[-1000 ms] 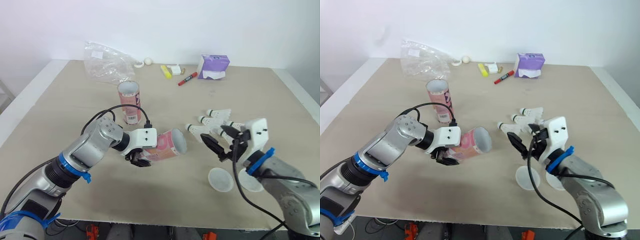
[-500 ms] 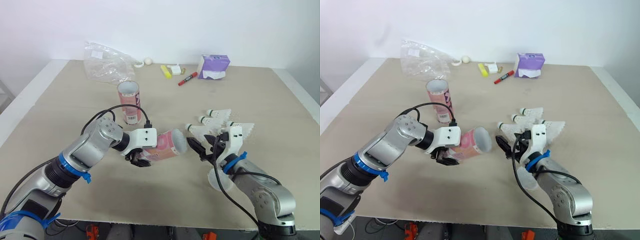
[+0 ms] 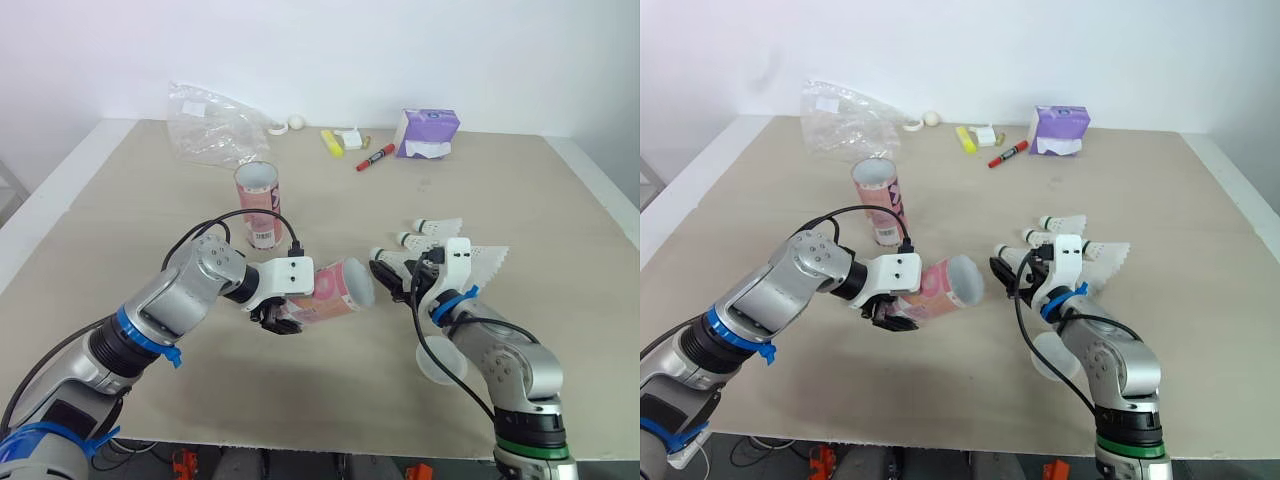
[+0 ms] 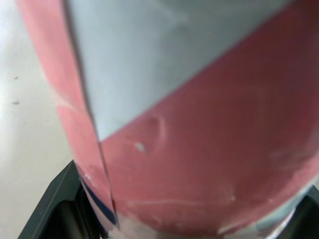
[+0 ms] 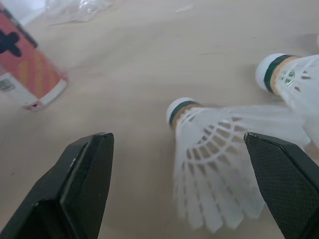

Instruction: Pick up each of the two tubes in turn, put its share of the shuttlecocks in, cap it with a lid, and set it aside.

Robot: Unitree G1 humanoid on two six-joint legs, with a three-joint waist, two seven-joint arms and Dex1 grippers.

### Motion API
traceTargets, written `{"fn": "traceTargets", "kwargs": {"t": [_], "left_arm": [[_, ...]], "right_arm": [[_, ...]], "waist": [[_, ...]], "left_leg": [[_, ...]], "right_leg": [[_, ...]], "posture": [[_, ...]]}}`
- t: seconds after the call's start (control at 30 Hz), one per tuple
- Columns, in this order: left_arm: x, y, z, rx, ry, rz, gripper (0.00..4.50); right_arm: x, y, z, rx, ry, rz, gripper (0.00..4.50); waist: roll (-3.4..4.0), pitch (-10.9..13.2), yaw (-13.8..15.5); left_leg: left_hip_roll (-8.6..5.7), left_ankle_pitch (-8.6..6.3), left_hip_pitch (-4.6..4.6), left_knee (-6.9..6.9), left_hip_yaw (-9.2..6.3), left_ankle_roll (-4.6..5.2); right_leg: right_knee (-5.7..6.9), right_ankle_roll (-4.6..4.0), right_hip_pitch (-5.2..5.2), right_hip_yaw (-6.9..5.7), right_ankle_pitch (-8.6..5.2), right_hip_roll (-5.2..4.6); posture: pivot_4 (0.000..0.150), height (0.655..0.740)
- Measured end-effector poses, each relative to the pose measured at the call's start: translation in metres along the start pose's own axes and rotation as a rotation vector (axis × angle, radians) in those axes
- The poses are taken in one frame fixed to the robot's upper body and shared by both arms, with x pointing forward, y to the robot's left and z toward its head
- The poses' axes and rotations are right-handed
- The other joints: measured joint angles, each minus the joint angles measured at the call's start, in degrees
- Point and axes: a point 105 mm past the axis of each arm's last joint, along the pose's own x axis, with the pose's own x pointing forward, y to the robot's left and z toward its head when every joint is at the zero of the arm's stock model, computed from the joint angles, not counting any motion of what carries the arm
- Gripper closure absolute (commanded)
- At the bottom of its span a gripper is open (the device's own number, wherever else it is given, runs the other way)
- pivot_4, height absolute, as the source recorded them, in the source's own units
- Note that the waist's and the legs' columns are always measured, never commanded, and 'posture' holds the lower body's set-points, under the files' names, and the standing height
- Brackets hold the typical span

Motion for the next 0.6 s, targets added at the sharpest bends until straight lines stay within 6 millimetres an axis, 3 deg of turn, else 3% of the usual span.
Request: {"fn": "traceTargets", "kwargs": {"t": [0.2,0.27,0.5,0.6], "left_arm": [[0.000,0.000,0.000,0.000,-0.001,0.006,1.29],[0.000,0.000,0.000,0.000,-0.001,0.007,1.29],[0.000,0.000,0.000,0.001,-0.002,0.009,1.29],[0.000,0.000,0.000,0.004,-0.004,0.008,1.29]], "right_arm": [[0.007,-0.004,-0.002,0.007,0.021,-0.011,3.71],[0.008,-0.004,-0.003,0.010,0.023,-0.005,4.43],[0.009,0.003,-0.005,-0.004,0.034,0.033,4.43],[-0.001,0.015,0.009,-0.115,0.007,0.102,4.43]], "waist": [[0.01,0.0,0.0],[0.01,0.0,0.0],[0.01,0.0,0.0],[0.08,0.0,0.0]], "left_leg": [[0.00,0.00,0.00,0.00,0.00,0.00],[0.00,0.00,0.00,0.00,0.00,0.00],[-0.01,0.00,0.01,0.00,0.00,0.00],[-0.04,0.00,-0.02,0.00,0.00,0.00]], "right_leg": [[0.00,0.00,0.00,0.00,0.01,0.00],[0.00,0.01,0.01,0.00,0.01,0.00],[0.00,0.01,0.01,0.00,0.01,0.00],[-0.01,0.03,0.00,0.01,0.00,-0.03]], "posture": [[0.150,0.7400],[0.150,0.7400],[0.150,0.7400],[0.150,0.7400]]}}
